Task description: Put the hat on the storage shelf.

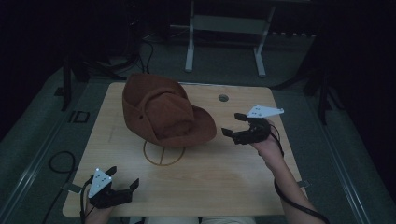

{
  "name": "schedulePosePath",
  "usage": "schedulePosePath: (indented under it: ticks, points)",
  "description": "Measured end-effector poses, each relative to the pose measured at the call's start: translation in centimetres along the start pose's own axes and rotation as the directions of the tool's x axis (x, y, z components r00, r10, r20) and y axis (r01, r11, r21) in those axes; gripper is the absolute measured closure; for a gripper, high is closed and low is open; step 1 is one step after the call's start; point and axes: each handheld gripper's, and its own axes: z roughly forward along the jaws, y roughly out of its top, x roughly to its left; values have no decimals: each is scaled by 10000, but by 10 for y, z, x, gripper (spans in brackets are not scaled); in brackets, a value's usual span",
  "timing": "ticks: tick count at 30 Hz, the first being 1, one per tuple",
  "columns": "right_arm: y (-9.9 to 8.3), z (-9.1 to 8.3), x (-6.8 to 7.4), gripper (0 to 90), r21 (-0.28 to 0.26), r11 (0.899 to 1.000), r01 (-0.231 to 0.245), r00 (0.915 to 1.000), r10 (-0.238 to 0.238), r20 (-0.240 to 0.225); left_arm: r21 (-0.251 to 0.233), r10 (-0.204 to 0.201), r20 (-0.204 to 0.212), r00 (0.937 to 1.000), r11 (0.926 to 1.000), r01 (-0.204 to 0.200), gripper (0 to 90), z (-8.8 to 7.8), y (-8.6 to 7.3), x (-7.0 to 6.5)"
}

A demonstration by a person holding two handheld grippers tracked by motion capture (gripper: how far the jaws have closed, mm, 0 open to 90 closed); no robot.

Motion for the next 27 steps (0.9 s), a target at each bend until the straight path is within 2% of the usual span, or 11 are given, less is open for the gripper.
schedulePosePath:
  ticks: [7, 14, 22, 27]
  points:
    - [-38, -1, -7, 161, 132, 9978, -651, 9979, 650, 41, 77, -19, 17, 10000, 10000, 19, 22, 2, 0, 0]
    - [-70, 2, -5, 161, 616, 9969, -497, 9981, 474, 386, 179, -31, 101, 9999, 9998, 29, 22, 3, -1, 0]
    - [-105, -1, -4, 137, 886, 9940, -640, 9978, 621, 247, 187, 38, 177, 9998, 9998, -42, 22, 3, -1, -1]
    - [-122, -7, -1, 128, 1018, 9929, -616, 9973, 573, 450, 211, 52, 209, 9998, 9998, -56, 22, 3, -1, -1]
